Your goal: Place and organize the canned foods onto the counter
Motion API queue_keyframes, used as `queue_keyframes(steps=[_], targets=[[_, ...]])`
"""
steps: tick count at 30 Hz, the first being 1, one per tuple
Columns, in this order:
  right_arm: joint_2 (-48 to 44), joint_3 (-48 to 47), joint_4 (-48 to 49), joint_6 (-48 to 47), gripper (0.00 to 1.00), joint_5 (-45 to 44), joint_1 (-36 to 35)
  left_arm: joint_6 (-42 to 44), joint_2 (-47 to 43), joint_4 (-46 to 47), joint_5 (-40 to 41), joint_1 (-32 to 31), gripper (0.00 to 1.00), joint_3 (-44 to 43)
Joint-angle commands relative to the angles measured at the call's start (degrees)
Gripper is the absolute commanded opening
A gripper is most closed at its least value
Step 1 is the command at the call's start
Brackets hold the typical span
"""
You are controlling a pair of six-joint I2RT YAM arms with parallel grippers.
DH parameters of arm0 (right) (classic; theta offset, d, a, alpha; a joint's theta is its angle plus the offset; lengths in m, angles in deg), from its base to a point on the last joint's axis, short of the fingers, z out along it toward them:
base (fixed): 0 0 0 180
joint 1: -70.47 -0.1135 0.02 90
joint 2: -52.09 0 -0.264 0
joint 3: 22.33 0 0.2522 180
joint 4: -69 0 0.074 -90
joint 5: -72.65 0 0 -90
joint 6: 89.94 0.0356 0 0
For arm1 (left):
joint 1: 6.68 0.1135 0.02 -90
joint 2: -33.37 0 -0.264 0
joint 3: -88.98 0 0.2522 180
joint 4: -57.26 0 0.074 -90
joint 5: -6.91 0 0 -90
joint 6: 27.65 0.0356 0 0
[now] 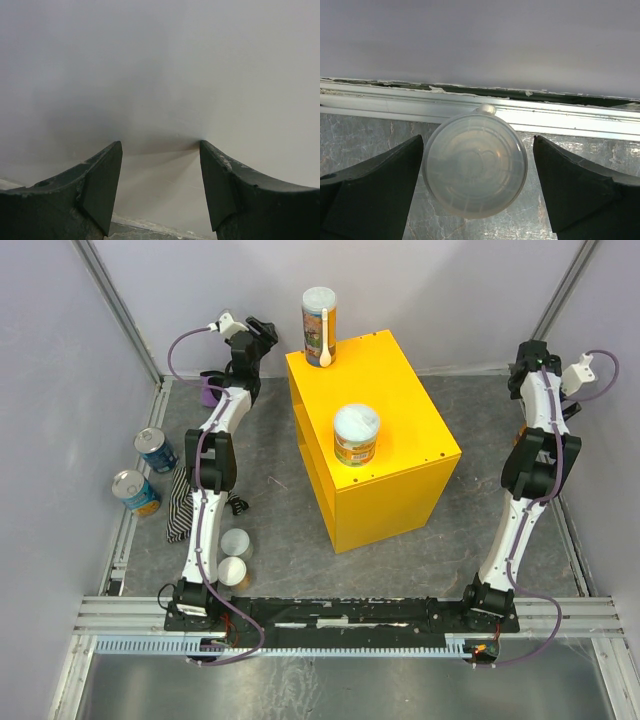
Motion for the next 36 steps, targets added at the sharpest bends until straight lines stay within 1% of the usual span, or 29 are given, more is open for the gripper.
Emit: queue_keyframes(steps=[1,4,7,11,12,14,17,21,29,36], targets=[[1.0,-3.1,1.5,-1.2,0.98,0.9,0.7,1.1,0.8,0.7,0.7,-0.4,0.70,-3.3],[2.0,-4.1,2.5,-2.2,0.95,1.7,0.9,1.2,0.8,0.7,1.0,-0.4,0.70,-3.3],[2.7,-4.7,3.6,-3.3,0.90,2.8,1.1,1.3,0.8,0.7,1.2,-0.6,0.70,-3.3],[2.5,-3.6,6.8,-5.8,0.74,5.2,1.4,1.3,0.7,0.7,1.6,-0.6,0.70,-3.2],[2.5,-3.2,7.6,-6.4,0.69,5.8,1.3,1.3,0.6,0.7,1.7,-0.6,0.70,-3.2],[2.2,-2.4,9.1,-7.7,0.63,7.0,1.4,1.3,0.6,0.8,1.8,-0.6,0.70,-3.2],[1.7,-1.4,11.7,-10.2,0.48,9.6,1.4,1.3,0.3,0.9,2.0,-0.7,0.70,-2.9],[1.1,0.0,14.3,-12.6,0.35,13.3,1.1,1.2,-0.6,1.4,2.1,-0.8,0.70,-1.5],[1.4,-0.8,16.4,-17.5,0.23,16.4,-2.9,1.5,-4.8,3.8,3.0,-0.8,0.70,4.3],[0.1,1.8,17.7,-20.7,0.17,21.6,-5.7,1.2,-8.2,5.0,3.6,-0.8,0.70,8.1]])
